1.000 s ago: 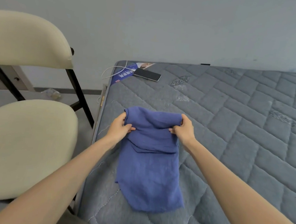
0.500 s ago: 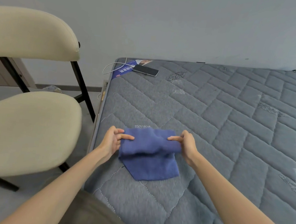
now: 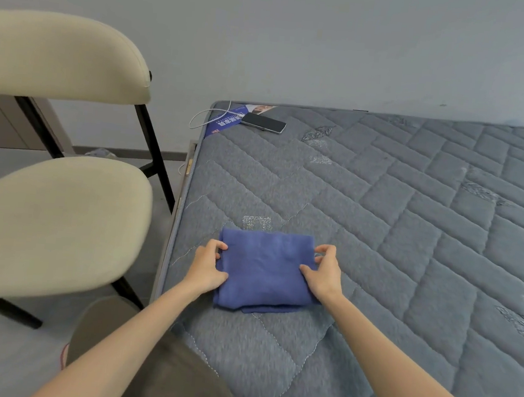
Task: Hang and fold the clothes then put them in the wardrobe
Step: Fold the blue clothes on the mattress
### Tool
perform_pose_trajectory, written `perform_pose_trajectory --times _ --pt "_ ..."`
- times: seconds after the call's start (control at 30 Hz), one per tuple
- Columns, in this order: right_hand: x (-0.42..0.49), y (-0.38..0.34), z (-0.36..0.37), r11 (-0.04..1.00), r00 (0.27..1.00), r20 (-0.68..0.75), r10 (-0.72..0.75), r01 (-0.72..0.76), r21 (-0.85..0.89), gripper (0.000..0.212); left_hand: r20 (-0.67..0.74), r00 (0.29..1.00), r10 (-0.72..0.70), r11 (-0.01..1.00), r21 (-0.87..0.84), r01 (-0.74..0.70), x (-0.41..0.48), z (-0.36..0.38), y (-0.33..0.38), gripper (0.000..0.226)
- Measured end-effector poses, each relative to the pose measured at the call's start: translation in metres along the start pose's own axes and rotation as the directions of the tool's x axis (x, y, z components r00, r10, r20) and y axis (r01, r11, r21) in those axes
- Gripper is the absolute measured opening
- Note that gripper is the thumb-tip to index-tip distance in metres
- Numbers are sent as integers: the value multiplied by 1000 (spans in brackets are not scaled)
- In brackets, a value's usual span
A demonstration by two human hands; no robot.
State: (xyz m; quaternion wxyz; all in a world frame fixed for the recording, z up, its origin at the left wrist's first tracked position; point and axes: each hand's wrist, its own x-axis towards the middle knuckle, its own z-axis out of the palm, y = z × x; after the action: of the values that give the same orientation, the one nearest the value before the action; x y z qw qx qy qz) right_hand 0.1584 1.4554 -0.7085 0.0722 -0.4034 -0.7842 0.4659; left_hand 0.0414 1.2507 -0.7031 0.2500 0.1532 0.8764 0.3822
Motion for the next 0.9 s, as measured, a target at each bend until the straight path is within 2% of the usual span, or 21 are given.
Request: perform_pose_trajectory --times 0.1,0.2,0.27,0.37,0.43,0.53,0.77,0.9 --pt "-2 6 2 994 997 -52 -65 60 -92 31 -79 990 -115 993 -29 113 2 1 -2 48" --pt "-3 -3 7 998 988 -145 44 -50 -39 18 -162 951 -262 956 -175 234 6 6 5 51" --pt "-2 -13 14 991 982 -158 107 -118 -63 32 -155 935 -320 932 -231 280 9 14 14 58" --pt "-2 -18 31 975 977 -182 112 -143 -172 61 -173 916 -362 917 -245 316 11 31 28 74" --pt "1 -17 40 969 972 -203 115 -155 -191 64 -205 903 -377 910 -264 320 14 40 32 76" --pt "6 -14 47 969 971 -199 135 -171 -176 58 -248 896 -367 918 -255 305 17 48 31 67" --pt "12 -8 51 970 973 -219 79 -126 -208 47 -358 876 -323 942 -207 262 18 58 23 48" --pt "15 -11 48 990 978 -202 53 -79 -121 41 -359 887 -290 930 -326 172 21 54 18 40"
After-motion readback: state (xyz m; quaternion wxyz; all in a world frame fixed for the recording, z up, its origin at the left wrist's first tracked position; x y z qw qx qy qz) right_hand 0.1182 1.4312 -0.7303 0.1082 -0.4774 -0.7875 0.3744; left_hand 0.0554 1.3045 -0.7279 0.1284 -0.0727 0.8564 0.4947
